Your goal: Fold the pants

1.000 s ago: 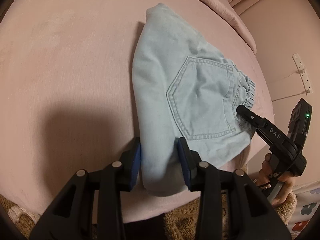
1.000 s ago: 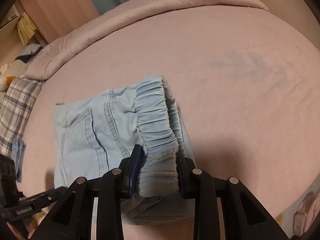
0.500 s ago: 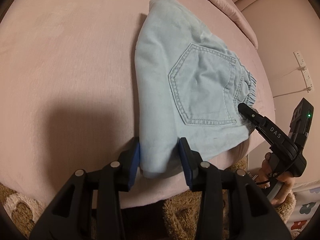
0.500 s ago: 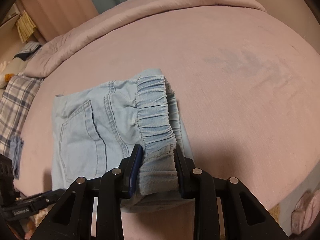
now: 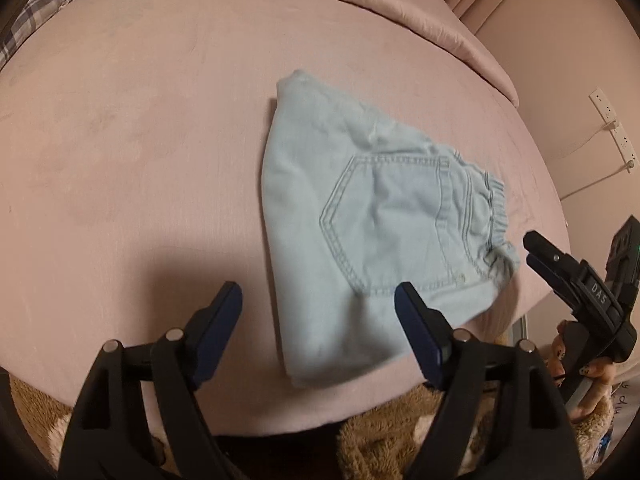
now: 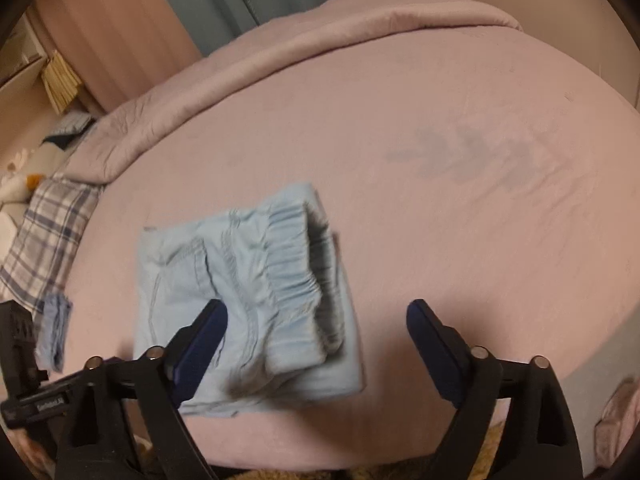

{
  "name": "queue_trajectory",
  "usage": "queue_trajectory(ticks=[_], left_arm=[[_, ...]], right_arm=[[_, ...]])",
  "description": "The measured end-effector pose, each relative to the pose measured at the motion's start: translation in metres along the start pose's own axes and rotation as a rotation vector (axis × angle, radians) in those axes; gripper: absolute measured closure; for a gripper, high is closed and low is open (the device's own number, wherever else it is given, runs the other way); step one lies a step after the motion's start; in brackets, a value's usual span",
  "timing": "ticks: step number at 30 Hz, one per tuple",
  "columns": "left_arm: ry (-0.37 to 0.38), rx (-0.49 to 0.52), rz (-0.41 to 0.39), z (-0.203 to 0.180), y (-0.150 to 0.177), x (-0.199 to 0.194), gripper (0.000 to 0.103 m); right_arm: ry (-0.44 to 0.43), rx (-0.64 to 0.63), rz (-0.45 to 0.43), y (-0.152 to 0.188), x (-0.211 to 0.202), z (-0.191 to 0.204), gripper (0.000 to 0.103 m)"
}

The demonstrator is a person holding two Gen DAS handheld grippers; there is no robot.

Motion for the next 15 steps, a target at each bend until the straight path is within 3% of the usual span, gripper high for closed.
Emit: queue_trajectory(ticks=[5,15], left_arm=[[-0.011,-0.016,-0.005,0.001,-0.008,0.010,0.023],[-0.006,-0.090,0.017,0.015,-0.012,0.020,0.023]], right_arm=[[-0.078,0.033,0.065,0.003,0.017,-0.007,0.009],[-0.076,0.021,0.127,0.008,0.028,0.000,0.009]])
Point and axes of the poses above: each gripper's, at about its wrist camera, not at the fingertips, and x roughly the way its jaws point, z to its left, y to its underside, the point moved 3 cm from there along x, roughly the way its jaws point, and after that the axes turned 7 degrees about z, right-handed, at the moved point
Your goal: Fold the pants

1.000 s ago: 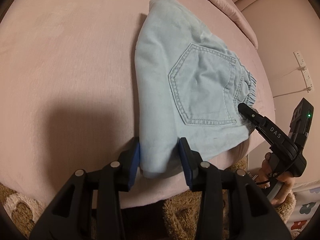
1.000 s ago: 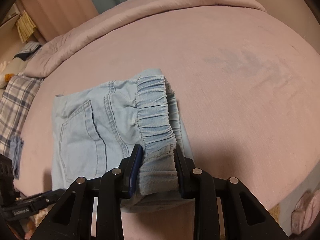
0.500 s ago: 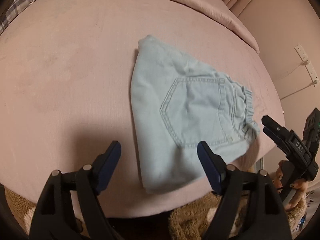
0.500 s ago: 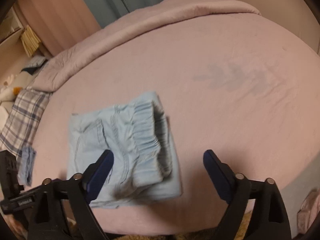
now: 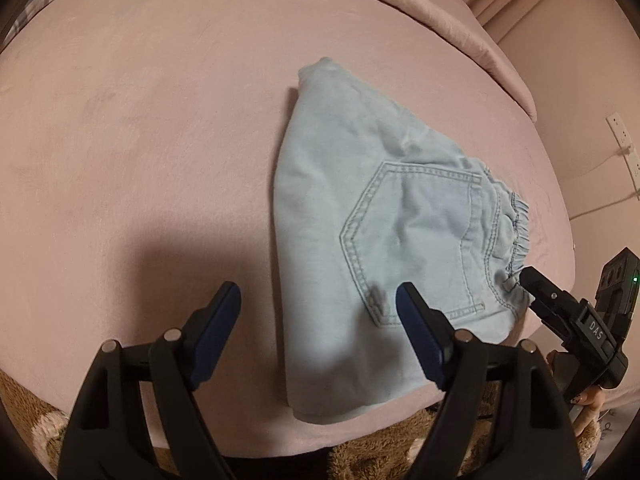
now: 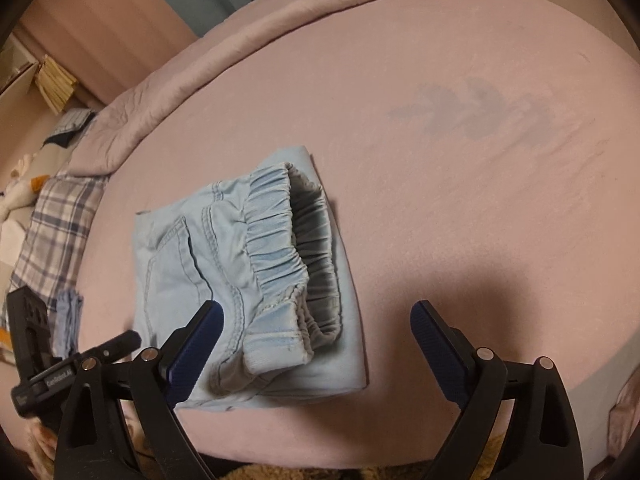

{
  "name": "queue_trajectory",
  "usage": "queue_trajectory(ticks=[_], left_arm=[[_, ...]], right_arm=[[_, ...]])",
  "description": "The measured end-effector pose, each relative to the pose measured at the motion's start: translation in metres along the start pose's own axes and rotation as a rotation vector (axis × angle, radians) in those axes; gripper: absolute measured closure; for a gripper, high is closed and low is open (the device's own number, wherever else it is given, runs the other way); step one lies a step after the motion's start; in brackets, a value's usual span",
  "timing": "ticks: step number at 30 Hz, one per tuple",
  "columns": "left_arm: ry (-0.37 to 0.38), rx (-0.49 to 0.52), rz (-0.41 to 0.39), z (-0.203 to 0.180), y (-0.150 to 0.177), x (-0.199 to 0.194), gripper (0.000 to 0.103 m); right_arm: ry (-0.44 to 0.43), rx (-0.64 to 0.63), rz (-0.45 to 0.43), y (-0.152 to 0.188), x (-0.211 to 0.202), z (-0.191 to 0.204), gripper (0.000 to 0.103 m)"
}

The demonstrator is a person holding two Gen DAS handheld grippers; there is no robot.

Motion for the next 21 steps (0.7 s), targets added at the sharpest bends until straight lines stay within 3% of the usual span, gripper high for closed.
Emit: queue_trajectory(ticks=[8,16,19,21], left_arm=[[0.005,-0.019,0.024,0.009,0.001,0.008,0.023],[0.051,-0.023,0.018,0.014,-0.002,0.014,0.024],[0.073,-0.010,0.015,0.008,-0.004,0.017,0.032],[0.103,0.006,0.019,-0.001,-0.007,0.021,0.044]], right_arm=[[0.034,-0.009,0.016,-0.005,0.009,-0.002,0.009],[-0.006,-0.019,0.015,-0.011,0.019,-0.007,0.009],[-0.025,-0.019,0.011,-0.014,0.025,-0.005,0.009],[-0.007,-0.062,0.015,-0.015,0.028,0.002,0.012]])
Point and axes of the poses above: each gripper's, at about its wrist camera, not at the fingertips, and x roughly the way its jaws point, z to its left, y to its underside, the point moved 3 cm from there along x, roughly the way its jaws point, and after that the axes turned 7 degrees about z, right-handed, at the moved point
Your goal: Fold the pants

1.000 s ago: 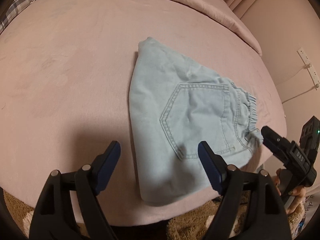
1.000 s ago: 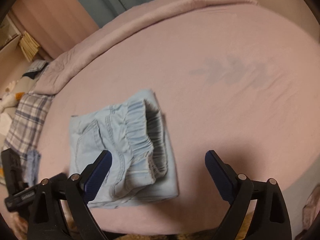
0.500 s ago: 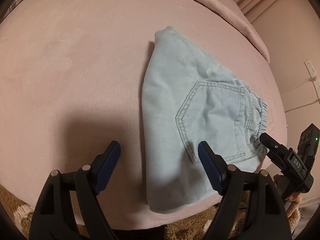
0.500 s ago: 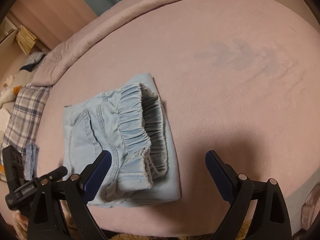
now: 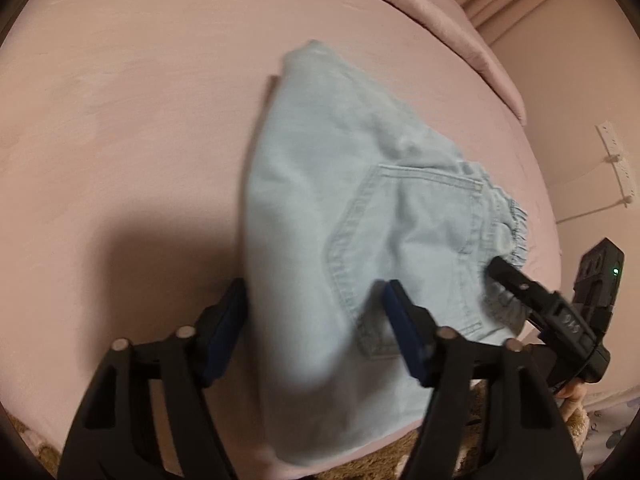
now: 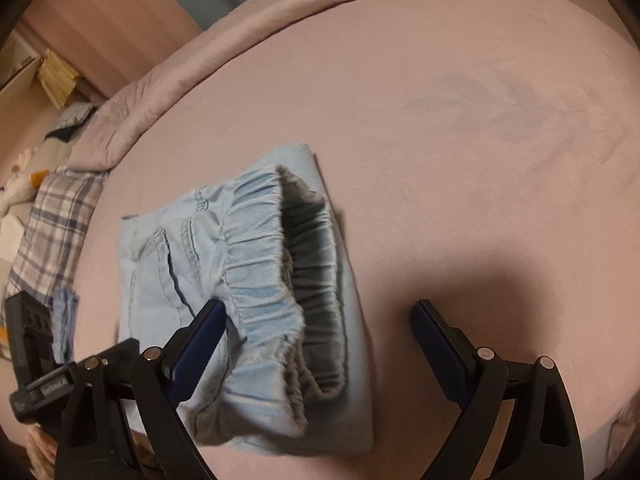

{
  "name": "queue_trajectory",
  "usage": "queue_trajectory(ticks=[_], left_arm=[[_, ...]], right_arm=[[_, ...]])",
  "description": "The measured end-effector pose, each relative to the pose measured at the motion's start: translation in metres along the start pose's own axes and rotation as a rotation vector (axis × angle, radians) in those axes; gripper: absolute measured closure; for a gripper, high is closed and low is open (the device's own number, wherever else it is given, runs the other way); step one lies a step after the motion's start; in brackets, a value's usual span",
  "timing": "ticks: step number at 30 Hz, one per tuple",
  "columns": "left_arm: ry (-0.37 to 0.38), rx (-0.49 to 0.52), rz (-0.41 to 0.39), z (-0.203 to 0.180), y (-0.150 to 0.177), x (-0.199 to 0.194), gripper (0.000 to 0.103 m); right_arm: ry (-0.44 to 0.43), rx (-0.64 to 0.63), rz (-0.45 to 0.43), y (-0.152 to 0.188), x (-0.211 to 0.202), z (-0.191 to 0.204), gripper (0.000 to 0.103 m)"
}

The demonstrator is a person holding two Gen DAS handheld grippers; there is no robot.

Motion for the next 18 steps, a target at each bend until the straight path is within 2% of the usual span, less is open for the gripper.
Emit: queue_trajectory(ticks=[2,3,4,6,9,11,13,18], left_arm=[[0.028,-0.005,0.004,-0.001,-0.001,0.003,0.047],[0.033,-0.012,0.002,0.001,-0.001,0.003,0.049],[0.037,-0.016,0.000,0.002,-0.001,0.003,0.052],[0.041,-0.024,-0.007,0.004,0.001,-0.001,0.066],[0.056,-0.042,-0.015,0.005,0.003,-0.007,0.079],[0.057,-0.030,-0.034,-0.001,0.005,-0.017,0.085],[0.058,-0.002,-0.054,-0.009,0.006,-0.026,0.088],[-0.007,0.085,-0.116,-0.024,0.010,-0.054,0.089]], right_arm=[[0.007,-0.024,0.004,-0.001,0.003,0.007,0.025],[-0.015,-0.033,0.008,0.000,0.003,0.010,0.039],[-0.048,-0.027,0.021,0.000,0.004,0.011,0.048],[-0.045,-0.026,0.025,0.001,0.005,0.014,0.054],[-0.010,-0.076,0.019,0.005,0.000,0.024,0.063],[0.017,-0.095,0.003,0.007,-0.006,0.030,0.065],[0.021,-0.103,-0.014,0.008,-0.012,0.037,0.066],[-0.019,-0.121,-0.040,0.004,-0.027,0.056,0.067]])
Point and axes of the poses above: each gripper's, at about its wrist camera, not at the fingertips, and x roughly the way its jaws point, z to its left, y to its underside, the point moved 3 cm from there along x, roughly the way its jaws point, and after that the axes turned 7 degrees about z, right-handed, at the moved point
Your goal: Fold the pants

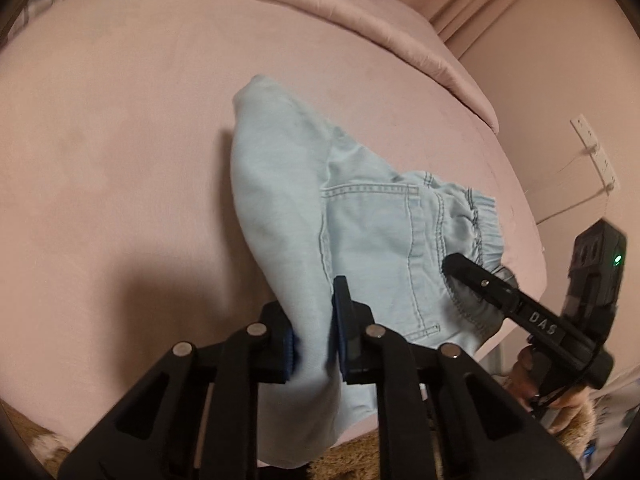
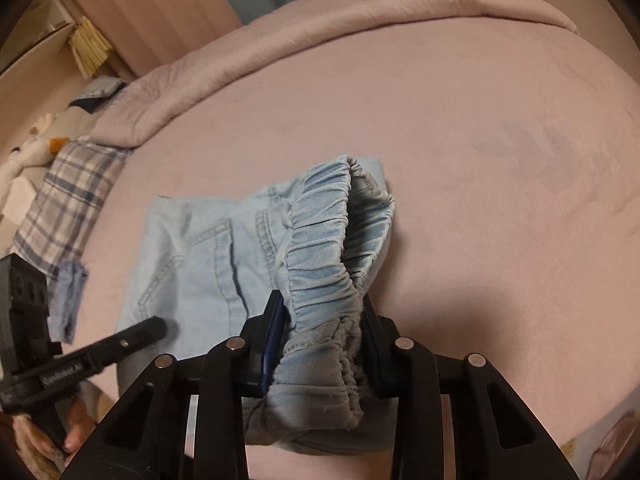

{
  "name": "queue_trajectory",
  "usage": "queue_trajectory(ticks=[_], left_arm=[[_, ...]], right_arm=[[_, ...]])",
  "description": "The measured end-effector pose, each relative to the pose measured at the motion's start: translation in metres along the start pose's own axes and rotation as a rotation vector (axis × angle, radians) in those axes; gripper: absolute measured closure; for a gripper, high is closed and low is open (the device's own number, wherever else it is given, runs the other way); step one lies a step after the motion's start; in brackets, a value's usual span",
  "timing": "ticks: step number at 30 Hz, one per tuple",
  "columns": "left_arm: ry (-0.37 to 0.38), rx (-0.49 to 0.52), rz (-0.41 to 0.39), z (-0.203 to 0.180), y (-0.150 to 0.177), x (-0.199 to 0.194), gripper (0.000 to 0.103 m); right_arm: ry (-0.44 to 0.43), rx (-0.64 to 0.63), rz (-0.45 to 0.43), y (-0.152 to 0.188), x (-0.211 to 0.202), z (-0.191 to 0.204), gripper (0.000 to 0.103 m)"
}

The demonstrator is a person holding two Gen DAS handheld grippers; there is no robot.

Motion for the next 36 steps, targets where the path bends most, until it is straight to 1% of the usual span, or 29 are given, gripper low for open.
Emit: queue_trajectory(ticks=[2,4,7,11,13,15,18,22,25,27,29,30,33,34,35,36], left_arm=[[-0.010,0.019,-0.023,-0.002,-0.003,-0.008,0.089],[-0.042,0.049,-0.047,-0.003,-0.006,-0.016,0.088],[-0.086,0.091,-0.065,-0.003,-0.014,-0.018,0.088],[-0.083,0.070,-0.085,0.010,-0.035,-0.021,0.087],[-0.092,0.067,-0.103,0.017,-0.043,-0.021,0.087],[-0.100,0.057,-0.111,0.022,-0.056,-0.017,0.087],[-0.099,0.034,-0.119,0.031,-0.071,-0.006,0.087],[-0.108,0.000,-0.089,0.041,-0.093,0.018,0.087],[-0.118,-0.034,-0.050,0.053,-0.095,0.034,0.087],[-0.145,-0.039,-0.044,0.059,-0.093,0.041,0.086],[-0.149,-0.036,-0.047,0.060,-0.090,0.043,0.083],[-0.151,-0.039,-0.048,0.062,-0.089,0.044,0.079],[-0.150,-0.058,-0.041,0.064,-0.087,0.044,0.073],[-0.151,-0.062,-0.035,0.065,-0.087,0.044,0.071],[-0.156,-0.066,-0.030,0.065,-0.085,0.041,0.066],[-0.166,-0.066,-0.029,0.063,-0.083,0.037,0.061]], right_arm=[[0.013,-0.019,-0.021,-0.002,-0.005,0.005,0.067],[0.016,-0.033,-0.030,-0.005,-0.007,0.008,0.067],[0.031,-0.063,-0.027,-0.016,-0.002,0.014,0.067],[0.049,-0.095,-0.038,-0.030,0.004,0.017,0.067],[0.044,-0.092,-0.042,-0.035,0.006,0.019,0.067],[0.044,-0.087,-0.039,-0.043,0.013,0.021,0.067],[0.073,-0.098,-0.036,-0.052,0.026,0.025,0.067],[0.082,-0.072,0.004,-0.058,0.050,0.023,0.067],[0.100,-0.055,0.045,-0.056,0.067,0.019,0.067],[0.119,-0.052,0.056,-0.055,0.073,0.016,0.066],[0.125,-0.052,0.058,-0.052,0.074,0.014,0.066],[0.127,-0.049,0.061,-0.051,0.074,0.012,0.065],[0.138,-0.040,0.067,-0.049,0.072,0.007,0.061],[0.138,-0.036,0.066,-0.048,0.071,0.005,0.055],[0.143,-0.031,0.066,-0.048,0.068,0.003,0.050],[0.161,-0.028,0.070,-0.047,0.066,0.002,0.037]])
Point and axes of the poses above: each gripper's, at about its wrist camera, not at the fingertips, and x roughly the way its jaws point, z to its left, y to its underside, the point moved 3 cm from there along x, roughly the way its jaws point, and after that the axes turned 7 degrees about z, right-handed, at the moved point
